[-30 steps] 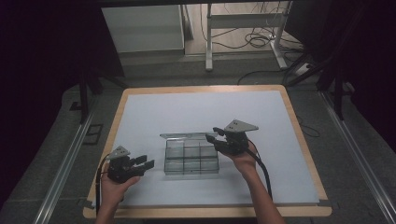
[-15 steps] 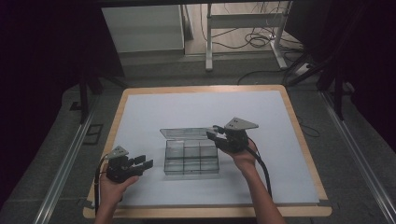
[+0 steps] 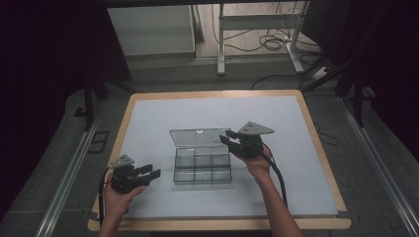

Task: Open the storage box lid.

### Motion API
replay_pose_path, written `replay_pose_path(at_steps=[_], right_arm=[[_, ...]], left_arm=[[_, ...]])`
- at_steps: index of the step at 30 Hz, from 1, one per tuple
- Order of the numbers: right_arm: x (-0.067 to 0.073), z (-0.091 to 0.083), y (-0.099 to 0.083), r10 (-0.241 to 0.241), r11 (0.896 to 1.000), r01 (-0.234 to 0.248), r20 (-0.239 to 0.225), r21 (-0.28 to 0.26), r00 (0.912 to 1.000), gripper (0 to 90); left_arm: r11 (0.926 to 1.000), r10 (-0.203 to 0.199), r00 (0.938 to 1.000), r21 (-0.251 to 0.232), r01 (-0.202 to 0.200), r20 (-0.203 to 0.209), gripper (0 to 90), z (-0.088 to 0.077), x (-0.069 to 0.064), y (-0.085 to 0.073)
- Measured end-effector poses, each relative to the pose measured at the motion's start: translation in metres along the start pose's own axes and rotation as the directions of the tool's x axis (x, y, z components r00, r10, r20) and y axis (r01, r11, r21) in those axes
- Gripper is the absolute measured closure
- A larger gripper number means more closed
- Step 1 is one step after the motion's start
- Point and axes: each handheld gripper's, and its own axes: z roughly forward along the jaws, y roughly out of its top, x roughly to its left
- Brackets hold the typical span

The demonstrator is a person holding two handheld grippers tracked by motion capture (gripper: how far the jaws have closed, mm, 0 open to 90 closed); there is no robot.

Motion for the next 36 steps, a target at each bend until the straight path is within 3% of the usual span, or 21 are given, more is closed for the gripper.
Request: replay_pose_path(at_steps=[36], right_arm=[[-0.015,0.011,0.006,0.053,0.998,-0.054,0.036,0.021,0.9979,72.5]], left_arm=[[0.9999,-0.002,1.0000,0.016,0.002,0.001,51.9,0.003,0.003,-0.002]])
